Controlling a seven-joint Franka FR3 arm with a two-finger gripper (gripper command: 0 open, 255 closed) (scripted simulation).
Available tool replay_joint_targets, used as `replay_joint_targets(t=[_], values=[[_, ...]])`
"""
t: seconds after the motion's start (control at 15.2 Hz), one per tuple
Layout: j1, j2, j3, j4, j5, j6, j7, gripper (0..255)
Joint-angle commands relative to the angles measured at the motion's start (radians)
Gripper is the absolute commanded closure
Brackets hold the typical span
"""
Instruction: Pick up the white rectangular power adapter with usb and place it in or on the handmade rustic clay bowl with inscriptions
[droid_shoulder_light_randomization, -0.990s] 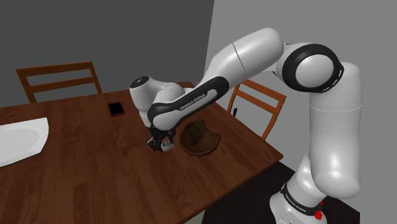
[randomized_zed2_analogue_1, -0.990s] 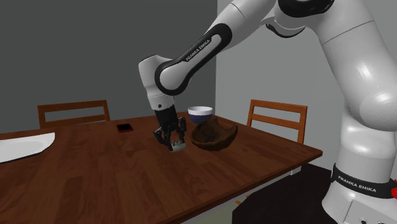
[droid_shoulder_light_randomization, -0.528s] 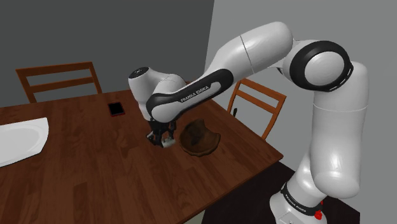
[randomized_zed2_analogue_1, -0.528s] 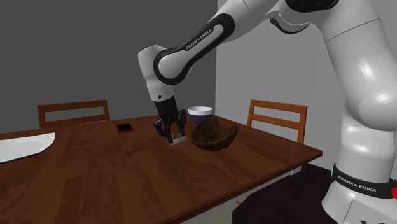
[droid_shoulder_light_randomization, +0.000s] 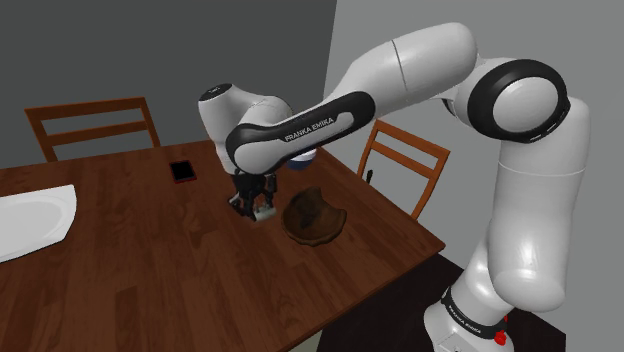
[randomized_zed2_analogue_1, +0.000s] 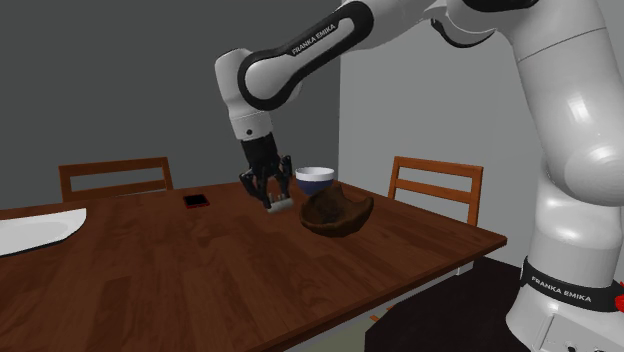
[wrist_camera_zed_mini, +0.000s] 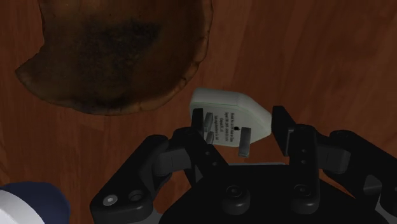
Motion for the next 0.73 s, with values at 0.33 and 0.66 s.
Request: replay_joint_targets(t=[0.33,0.66], values=[[-0.001,-0.035,0.006,0.047,0.017,-0.078,-0.021,255],[-0.001,-0.054,0.009,0.089,0.027,-0.136,-0.035,255]])
